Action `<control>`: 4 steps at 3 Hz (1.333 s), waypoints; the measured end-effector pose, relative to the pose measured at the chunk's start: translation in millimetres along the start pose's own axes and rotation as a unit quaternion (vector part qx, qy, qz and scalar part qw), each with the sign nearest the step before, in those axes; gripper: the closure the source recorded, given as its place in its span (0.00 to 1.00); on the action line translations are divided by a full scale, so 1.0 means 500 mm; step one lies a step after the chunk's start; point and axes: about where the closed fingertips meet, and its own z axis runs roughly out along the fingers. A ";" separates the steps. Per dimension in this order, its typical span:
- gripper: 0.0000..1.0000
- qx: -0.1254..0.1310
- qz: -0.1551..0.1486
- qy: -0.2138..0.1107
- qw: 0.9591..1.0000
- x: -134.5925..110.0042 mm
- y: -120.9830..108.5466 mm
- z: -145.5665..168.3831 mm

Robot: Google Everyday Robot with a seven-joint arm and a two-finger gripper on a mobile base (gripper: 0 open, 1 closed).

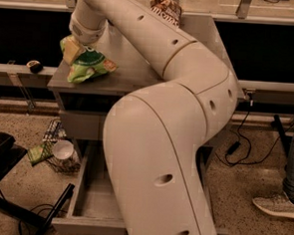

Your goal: Place green rice chip bag into middle drawer

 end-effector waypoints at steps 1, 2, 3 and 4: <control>0.96 -0.011 -0.007 -0.001 1.000 0.010 -0.012 -0.015; 1.00 -0.009 0.001 -0.007 1.000 0.047 -0.036 -0.084; 1.00 0.011 0.028 -0.028 0.999 0.094 -0.042 -0.204; 1.00 0.055 0.026 -0.056 0.997 0.134 -0.002 -0.345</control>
Offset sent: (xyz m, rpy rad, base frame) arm -0.0314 -0.1033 0.0620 0.0380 -0.0064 -0.0174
